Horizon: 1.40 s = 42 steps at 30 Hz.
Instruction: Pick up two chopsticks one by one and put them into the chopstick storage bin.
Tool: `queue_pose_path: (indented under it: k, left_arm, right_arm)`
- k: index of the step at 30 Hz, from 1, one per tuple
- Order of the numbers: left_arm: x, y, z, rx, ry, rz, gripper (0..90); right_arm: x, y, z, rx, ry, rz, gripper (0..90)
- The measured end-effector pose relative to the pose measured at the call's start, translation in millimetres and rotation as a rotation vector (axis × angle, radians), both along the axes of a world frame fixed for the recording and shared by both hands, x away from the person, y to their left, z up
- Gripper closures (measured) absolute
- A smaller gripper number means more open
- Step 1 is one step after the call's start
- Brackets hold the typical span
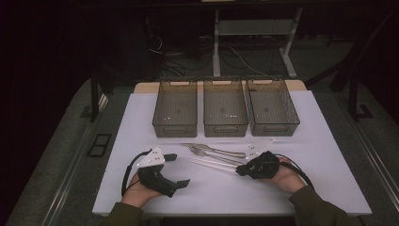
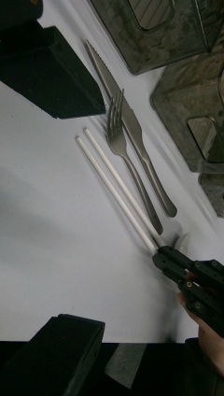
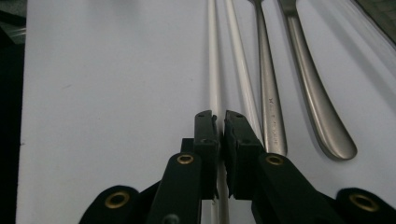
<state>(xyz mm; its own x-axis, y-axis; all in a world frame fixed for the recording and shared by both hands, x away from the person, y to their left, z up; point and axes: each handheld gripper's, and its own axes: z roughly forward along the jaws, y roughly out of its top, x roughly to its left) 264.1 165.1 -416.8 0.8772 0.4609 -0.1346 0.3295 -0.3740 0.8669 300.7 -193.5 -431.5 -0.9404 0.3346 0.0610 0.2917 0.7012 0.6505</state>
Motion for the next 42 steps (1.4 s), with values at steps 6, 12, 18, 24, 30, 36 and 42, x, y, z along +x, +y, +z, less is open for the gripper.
queue_pose_path:
  k: [6, 12, 18, 24, 30, 36, 42]
  left_arm:
    - [0.9, 0.8, -1.2, 0.004, -0.007, 0.0, 0.0]
    - [1.2, 0.1, -2.9, 0.004, -0.011, 0.003, 0.0]
    - [1.5, 0.5, -3.6, 0.006, -0.027, 0.007, 0.0]
    - [4.3, 0.5, -7.6, -0.009, -0.024, 0.012, 0.0]
    - [4.8, 0.4, -10.6, -0.011, -0.019, 0.012, 0.0]
    - [4.6, 1.2, -10.3, -0.009, -0.022, 0.011, 0.0]
    - [4.1, 1.2, -10.5, -0.01, -0.021, 0.013, 0.0]
  right_arm:
    - [0.7, -7.6, 7.1, 0.018, -0.013, -0.007, 84.1]
    - [-0.4, -14.3, 14.3, 0.055, -0.001, -0.027, 84.0]
    - [-4.2, -18.6, 21.1, 0.095, 0.031, -0.047, 84.1]
    - [-4.6, -24.7, 28.5, 0.119, 0.03, -0.068, 84.1]
    - [-3.3, -30.6, 36.5, 0.144, 0.016, -0.095, 84.1]
    - [0.6, -36.7, 42.8, 0.158, 0.002, -0.128, 84.0]
    - [5.1, -40.8, 48.6, 0.167, -0.011, -0.161, 84.0]
